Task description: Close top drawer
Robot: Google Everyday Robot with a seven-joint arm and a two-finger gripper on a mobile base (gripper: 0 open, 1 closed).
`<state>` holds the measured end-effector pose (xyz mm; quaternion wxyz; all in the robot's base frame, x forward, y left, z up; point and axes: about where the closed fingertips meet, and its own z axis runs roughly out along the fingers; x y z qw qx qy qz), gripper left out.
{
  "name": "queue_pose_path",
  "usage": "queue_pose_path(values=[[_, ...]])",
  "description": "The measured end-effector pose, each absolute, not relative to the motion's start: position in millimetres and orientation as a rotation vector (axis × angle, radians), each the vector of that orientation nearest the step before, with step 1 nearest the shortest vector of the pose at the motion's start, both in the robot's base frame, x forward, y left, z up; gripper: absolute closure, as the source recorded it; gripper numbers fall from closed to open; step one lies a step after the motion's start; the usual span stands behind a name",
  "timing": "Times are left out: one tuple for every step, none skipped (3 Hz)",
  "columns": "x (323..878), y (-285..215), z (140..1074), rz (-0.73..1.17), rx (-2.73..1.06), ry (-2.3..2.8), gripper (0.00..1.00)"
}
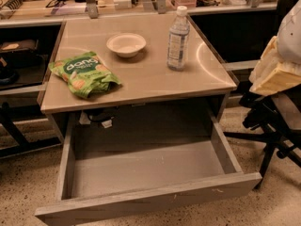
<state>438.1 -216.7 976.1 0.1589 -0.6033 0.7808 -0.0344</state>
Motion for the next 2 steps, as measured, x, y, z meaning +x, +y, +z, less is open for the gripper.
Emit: queue_pose_path(values=[[438.1,-216.7,976.2,-0.098,-1.725,2.232,0.89],[438.1,-216.7,976.1,-0.098,-1.725,2.232,1.0]])
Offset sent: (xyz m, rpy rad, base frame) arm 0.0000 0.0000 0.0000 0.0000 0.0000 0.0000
